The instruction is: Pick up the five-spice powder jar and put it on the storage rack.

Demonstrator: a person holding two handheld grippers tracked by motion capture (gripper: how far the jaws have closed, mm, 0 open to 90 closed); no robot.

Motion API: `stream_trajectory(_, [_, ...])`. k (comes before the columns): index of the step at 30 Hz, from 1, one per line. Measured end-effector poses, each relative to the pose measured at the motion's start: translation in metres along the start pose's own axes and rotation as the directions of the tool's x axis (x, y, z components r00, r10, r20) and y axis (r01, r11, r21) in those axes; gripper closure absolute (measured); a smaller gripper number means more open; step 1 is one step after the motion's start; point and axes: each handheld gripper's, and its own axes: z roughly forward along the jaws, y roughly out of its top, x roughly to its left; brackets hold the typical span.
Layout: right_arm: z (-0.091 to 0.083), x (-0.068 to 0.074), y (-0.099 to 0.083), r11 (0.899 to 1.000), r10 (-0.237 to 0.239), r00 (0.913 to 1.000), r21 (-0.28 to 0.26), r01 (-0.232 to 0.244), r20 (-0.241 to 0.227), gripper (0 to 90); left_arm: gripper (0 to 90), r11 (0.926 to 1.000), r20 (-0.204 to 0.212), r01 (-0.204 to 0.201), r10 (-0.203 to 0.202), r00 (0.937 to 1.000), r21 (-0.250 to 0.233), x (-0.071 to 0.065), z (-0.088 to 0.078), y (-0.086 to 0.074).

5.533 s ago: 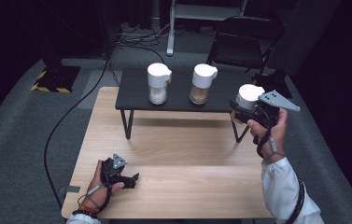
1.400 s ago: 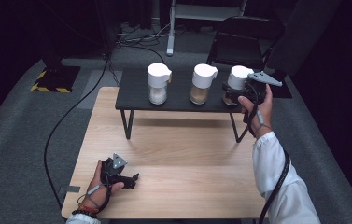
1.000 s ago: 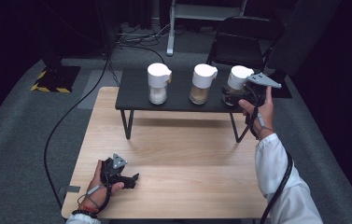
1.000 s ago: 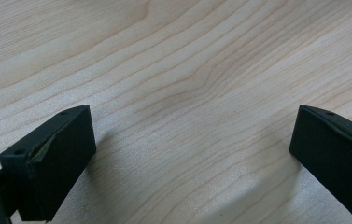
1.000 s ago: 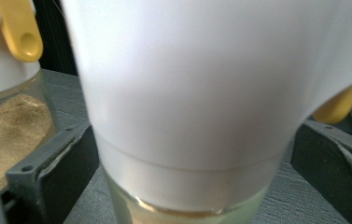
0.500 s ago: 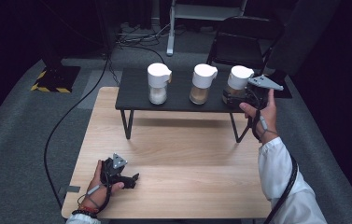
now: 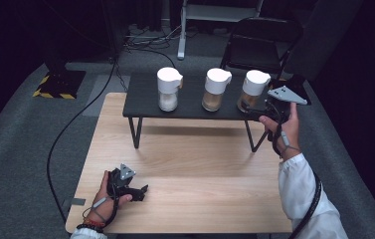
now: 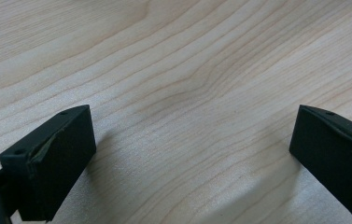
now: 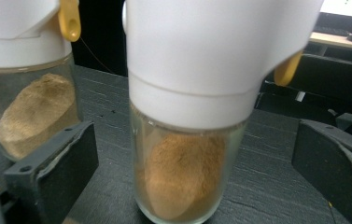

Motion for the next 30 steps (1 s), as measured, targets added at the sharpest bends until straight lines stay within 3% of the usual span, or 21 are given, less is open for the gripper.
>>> stream_trajectory(16, [-0.022,0.01,-0.028,0.997,-0.061,0.998,-0.05,0.061,-0.014,0.2,0.3,1.0,0.0,0.0,0.0,1.0,0.0,0.0,0.0,0.0])
stream_trajectory(20, [-0.028,0.007,-0.037,0.997,-0.061,0.9972,-0.056,0.059,-0.043,0.2,0.2,1.0,0.0,0.0,0.0,1.0,0.0,0.0,0.0,0.0])
stream_trajectory(30, [-0.04,0.01,-0.066,0.995,-0.06,0.9965,-0.078,0.056,-0.058,0.2,0.3,1.0,0.0,0.0,0.0,1.0,0.0,0.0,0.0,0.0])
